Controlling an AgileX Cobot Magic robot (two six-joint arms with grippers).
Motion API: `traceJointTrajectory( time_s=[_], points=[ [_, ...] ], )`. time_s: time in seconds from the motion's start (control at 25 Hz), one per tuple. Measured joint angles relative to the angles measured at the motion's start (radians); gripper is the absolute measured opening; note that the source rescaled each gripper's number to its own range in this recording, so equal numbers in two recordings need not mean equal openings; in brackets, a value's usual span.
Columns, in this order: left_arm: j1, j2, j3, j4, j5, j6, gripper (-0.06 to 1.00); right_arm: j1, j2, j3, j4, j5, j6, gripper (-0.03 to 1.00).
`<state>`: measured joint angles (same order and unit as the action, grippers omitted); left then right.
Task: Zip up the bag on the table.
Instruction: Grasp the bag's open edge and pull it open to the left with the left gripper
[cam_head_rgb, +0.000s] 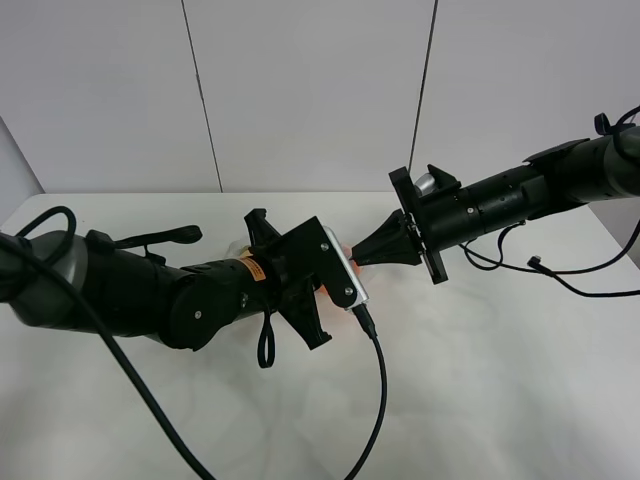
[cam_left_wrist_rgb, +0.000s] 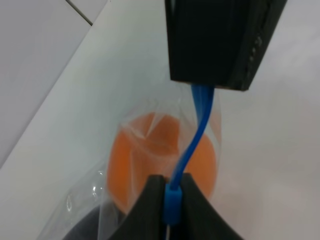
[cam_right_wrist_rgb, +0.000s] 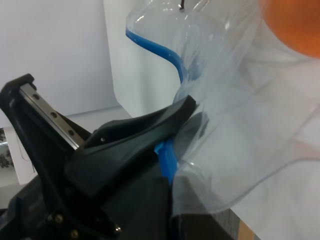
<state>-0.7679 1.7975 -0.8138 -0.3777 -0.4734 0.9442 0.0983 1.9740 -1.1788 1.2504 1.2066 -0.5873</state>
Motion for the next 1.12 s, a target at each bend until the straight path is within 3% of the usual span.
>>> traceJointTrajectory(
  time_s=[0.48,0.72,1.12],
  points=[
    [0.0,0.0,0.0,-0.007,0.0,0.049,0.0,0.0,0.0,0.0,0.0,0.0,0.0,0.0],
    [0.016,0.0,0.0,-0.101,-0.001,0.131,0.0,0.003,0.0,0.0,0.007,-0.005,0.002,0.0],
    [0.043,-0.002,0.01,-0.149,-0.006,0.237,0.0,0.003,0.0,0.0,0.011,-0.009,0.009,0.0]
  ],
)
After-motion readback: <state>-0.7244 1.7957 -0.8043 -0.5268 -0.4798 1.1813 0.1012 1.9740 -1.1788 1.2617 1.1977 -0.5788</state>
